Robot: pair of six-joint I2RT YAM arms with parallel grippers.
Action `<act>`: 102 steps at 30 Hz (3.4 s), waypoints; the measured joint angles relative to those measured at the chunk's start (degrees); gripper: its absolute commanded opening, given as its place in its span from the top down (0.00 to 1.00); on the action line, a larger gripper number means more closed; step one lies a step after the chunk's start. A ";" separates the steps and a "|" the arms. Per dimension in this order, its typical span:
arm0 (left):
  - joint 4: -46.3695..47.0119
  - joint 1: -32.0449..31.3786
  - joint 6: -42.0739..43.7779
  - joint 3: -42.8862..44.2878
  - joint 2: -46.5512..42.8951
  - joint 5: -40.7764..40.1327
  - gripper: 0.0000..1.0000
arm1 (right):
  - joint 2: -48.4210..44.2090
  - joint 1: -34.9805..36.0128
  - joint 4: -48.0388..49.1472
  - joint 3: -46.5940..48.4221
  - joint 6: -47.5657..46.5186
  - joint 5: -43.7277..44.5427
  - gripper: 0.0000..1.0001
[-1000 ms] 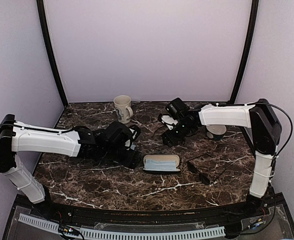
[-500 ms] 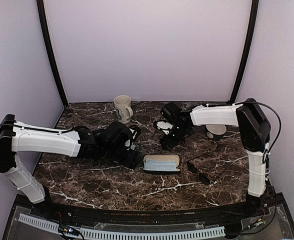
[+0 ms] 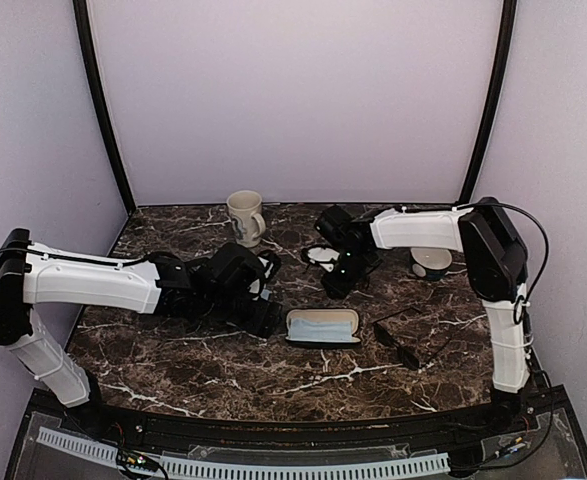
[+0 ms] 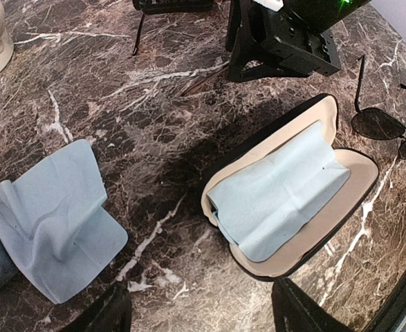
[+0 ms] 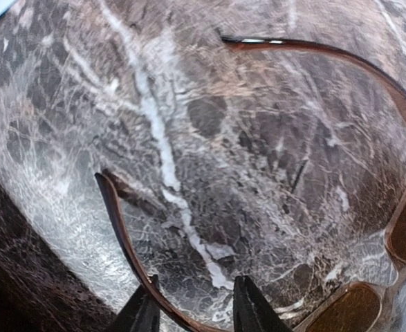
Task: Organize the sunglasses
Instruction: Pick up the sunglasses from the center of the board, then pass from the right arm to the left
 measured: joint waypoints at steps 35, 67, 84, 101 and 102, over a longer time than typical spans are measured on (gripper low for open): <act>2.78 1.20 -2.21 -3.10 -6.32 -0.96 0.29 | -24.83 0.66 -0.42 0.31 -1.36 -10.32 1.00; 29.29 -2.64 -11.10 -8.74 -8.41 8.17 0.35 | -33.18 19.28 29.99 -19.87 41.44 2.29 1.00; 28.89 -2.67 -10.40 -6.82 -6.58 8.46 0.70 | -32.50 19.58 29.86 -18.75 41.88 2.75 0.98; 28.65 -2.60 -10.21 -6.82 -6.23 7.61 0.91 | -32.50 19.65 29.05 -18.67 41.72 1.97 0.72; 28.63 -2.60 -10.21 -6.82 -6.29 7.39 0.93 | -32.50 19.65 28.74 -18.67 41.24 1.77 0.68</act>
